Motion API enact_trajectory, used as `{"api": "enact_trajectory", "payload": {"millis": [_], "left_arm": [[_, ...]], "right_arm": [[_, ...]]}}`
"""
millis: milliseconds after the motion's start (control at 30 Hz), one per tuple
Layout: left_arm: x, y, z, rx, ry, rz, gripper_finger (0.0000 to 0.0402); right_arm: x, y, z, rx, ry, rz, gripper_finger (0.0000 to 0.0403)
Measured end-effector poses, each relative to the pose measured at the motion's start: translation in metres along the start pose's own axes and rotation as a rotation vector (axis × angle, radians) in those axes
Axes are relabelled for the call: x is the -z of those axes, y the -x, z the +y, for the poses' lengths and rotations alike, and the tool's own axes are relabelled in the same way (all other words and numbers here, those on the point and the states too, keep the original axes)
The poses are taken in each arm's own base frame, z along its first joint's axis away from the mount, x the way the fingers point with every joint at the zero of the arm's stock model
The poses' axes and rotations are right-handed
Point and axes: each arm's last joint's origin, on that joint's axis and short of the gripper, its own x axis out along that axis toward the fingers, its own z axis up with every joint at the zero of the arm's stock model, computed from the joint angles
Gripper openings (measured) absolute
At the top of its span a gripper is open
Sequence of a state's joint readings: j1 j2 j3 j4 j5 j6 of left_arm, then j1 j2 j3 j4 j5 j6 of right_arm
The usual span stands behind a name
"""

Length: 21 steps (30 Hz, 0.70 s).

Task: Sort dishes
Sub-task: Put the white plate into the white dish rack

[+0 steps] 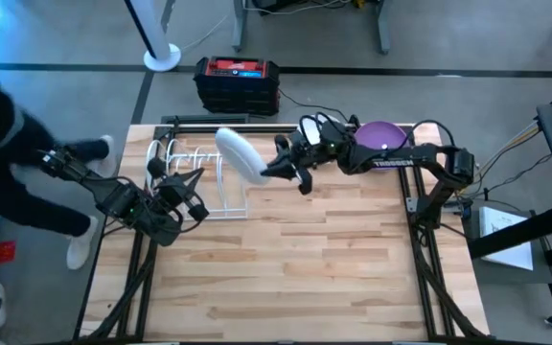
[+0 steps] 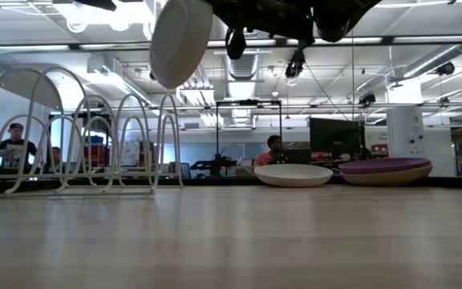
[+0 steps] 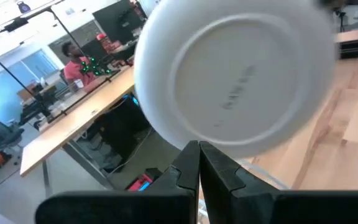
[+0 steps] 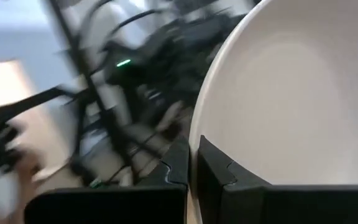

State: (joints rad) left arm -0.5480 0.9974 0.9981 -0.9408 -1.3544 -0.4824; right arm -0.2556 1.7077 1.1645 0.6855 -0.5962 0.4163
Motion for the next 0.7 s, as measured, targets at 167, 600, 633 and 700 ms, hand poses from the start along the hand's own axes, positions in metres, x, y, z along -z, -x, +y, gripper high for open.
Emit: {"api": "enact_trajectory", "payload": {"millis": [167,600,633,700], "left_arm": [[0.000,0.000,0.002,-0.040,-0.011,-0.018,0.0000],[0.000,0.000,0.004,-0.140,-0.010,-0.069,0.0000],[0.000,0.000,0.004,-0.140,-0.010,-0.070,0.0000],[0.000,0.000,0.004,-0.140,-0.010,-0.070,0.0000]], "right_arm": [[0.003,-0.009,0.008,0.151,0.037,-0.069,0.0000],[0.008,-0.030,0.042,0.413,0.257,-0.160,0.0000],[0.008,-0.031,0.044,0.426,0.271,-0.159,0.0000],[0.009,-0.033,0.047,0.437,0.292,-0.159,0.0000]]}}
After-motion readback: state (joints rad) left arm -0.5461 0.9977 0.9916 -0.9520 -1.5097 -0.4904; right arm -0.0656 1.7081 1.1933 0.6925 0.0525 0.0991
